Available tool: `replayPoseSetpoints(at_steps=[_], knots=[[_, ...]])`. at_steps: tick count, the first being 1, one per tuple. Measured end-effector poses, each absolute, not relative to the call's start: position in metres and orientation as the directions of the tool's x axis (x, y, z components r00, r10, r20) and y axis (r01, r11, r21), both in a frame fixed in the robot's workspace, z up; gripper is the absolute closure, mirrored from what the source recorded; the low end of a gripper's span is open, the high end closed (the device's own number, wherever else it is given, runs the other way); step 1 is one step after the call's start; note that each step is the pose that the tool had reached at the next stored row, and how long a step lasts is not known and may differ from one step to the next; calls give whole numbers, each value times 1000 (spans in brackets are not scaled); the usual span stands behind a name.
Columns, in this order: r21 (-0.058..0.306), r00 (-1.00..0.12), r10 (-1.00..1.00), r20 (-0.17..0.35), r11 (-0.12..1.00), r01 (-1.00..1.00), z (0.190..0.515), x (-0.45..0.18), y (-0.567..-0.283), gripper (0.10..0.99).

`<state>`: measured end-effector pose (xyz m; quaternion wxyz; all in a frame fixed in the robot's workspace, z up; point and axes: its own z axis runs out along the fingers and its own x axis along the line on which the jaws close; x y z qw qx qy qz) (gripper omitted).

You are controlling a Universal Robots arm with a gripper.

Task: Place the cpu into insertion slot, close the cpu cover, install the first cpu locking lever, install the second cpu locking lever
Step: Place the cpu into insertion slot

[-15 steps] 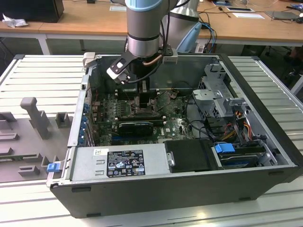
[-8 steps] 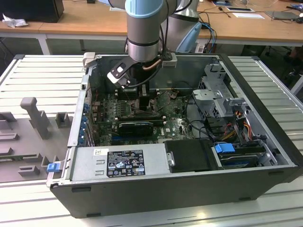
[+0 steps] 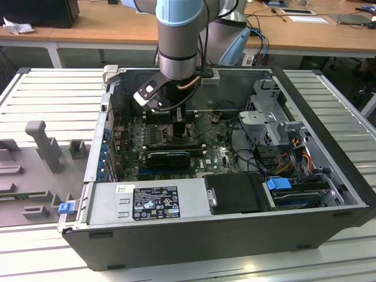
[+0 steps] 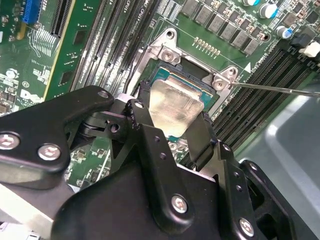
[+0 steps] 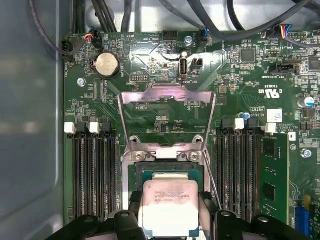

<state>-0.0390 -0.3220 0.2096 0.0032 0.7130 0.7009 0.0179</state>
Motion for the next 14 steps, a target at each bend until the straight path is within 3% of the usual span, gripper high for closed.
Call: replayPoseSetpoints(at_steps=[14], knots=[[30, 17, 1000, 21, -17, 999, 202, -38, -322, 557]])
